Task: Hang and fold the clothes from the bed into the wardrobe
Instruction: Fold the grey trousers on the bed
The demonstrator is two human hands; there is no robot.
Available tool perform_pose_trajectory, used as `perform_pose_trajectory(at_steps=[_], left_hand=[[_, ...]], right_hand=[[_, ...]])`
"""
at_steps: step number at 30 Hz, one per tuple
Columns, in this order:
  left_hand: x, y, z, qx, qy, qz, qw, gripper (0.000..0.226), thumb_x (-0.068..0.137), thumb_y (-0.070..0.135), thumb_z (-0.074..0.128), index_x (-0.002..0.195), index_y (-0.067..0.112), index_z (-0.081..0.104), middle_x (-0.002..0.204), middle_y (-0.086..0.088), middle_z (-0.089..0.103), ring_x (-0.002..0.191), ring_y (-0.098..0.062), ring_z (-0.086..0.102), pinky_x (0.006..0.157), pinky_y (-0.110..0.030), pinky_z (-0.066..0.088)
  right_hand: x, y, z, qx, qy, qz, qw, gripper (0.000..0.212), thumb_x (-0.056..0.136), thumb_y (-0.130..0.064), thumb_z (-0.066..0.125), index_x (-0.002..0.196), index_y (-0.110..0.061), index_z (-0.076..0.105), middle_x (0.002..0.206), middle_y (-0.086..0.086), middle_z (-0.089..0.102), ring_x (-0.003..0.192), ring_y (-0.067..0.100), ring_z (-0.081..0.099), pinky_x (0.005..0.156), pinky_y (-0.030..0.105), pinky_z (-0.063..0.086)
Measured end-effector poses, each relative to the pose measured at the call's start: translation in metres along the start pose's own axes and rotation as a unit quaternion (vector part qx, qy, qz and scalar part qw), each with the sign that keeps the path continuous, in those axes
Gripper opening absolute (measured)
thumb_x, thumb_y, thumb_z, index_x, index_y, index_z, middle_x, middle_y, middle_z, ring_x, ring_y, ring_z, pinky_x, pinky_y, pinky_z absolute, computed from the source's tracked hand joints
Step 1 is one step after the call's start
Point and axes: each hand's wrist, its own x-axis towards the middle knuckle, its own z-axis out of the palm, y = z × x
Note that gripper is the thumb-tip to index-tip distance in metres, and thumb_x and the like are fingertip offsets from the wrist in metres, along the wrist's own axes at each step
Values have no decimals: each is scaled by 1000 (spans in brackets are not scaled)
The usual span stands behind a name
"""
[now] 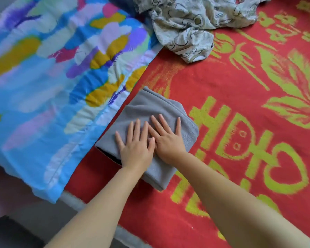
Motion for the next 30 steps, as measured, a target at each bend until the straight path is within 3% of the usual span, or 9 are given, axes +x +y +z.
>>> perform_pose_trajectory(at_steps=[4, 7, 11, 13, 15, 19, 23, 26, 30], left_hand=[[-9, -14, 35, 19, -18, -32, 999, 59, 90, 40, 32, 146, 21, 37, 154, -6, 32, 143, -26, 28, 105, -70, 13], [-10, -13, 34, 35, -48, -37, 998, 59, 93, 40, 35, 149, 22, 31, 157, -5, 25, 145, -25, 21, 106, -70, 8], [-17, 3, 16, 36, -84, -70, 993, 68, 92, 41, 43, 152, 18, 20, 160, -11, 11, 148, -24, 4, 106, -68, -8], [-31, 25, 9, 54, -91, -20, 994, 76, 90, 48, 41, 152, 13, 15, 159, -15, 10, 148, -24, 3, 106, -66, -12], [-54, 49, 11, 52, -119, 9, 992, 89, 87, 57, 43, 153, 10, 5, 159, -17, 0, 148, -25, -4, 105, -66, -15], [-71, 63, 27, 83, -134, -28, 987, 104, 83, 60, 51, 151, 10, -10, 156, -19, -18, 144, -29, -20, 102, -67, -19], [-51, 54, 27, 92, -118, -39, 988, 105, 81, 57, 58, 152, 13, -6, 159, -17, -6, 147, -26, -9, 106, -68, -9], [-60, 60, 16, 62, -106, -81, 989, 109, 79, 58, 61, 152, 16, -9, 159, -16, 7, 148, -24, 4, 108, -67, -2], [-84, 62, -28, 24, -24, -139, 990, 98, 79, 53, 62, 152, 23, 5, 150, -1, 31, 140, -15, 26, 111, -63, 4]], right_hand=[[0, 51, 12, -18, 11, 11, 1000, 52, 102, -45, 28, 148, -39, 5, 153, -18, -8, 145, 16, -12, 107, 68, -14], [2, 57, 9, -1, -50, -1, 999, 56, 102, -33, 31, 151, -38, 4, 157, -17, -7, 147, 15, -10, 110, 67, -8], [-24, 85, -10, -59, -27, -156, 986, 83, 78, -5, 52, 152, -25, 20, 160, -4, 10, 148, 21, 5, 113, 63, -5], [-54, 101, -8, -135, -13, -210, 968, 92, 68, -4, 63, 151, -23, 26, 158, 1, 19, 146, 25, 16, 110, 67, 9], [-74, 104, 2, -176, -21, -203, 963, 97, 67, -6, 71, 151, -25, 25, 157, 1, 20, 143, 28, 22, 105, 72, 16], [-41, 88, 17, -178, 53, -199, 962, 86, 76, -22, 74, 149, -27, 29, 156, 1, 28, 142, 29, 29, 104, 74, 18], [-14, 77, -1, -129, 78, -199, 968, 53, 84, -16, 64, 135, -24, 56, 139, 2, 54, 127, 35, 51, 92, 66, 42], [-26, 57, -27, -137, -24, -167, 976, 47, 95, -21, 51, 141, -27, 44, 147, -6, 44, 135, 29, 40, 93, 48, 39], [-36, 7, -95, -134, -39, -167, 976, 37, 90, -22, 51, 126, -32, 53, 126, -11, 58, 115, 24, 54, 70, 32, 32]])
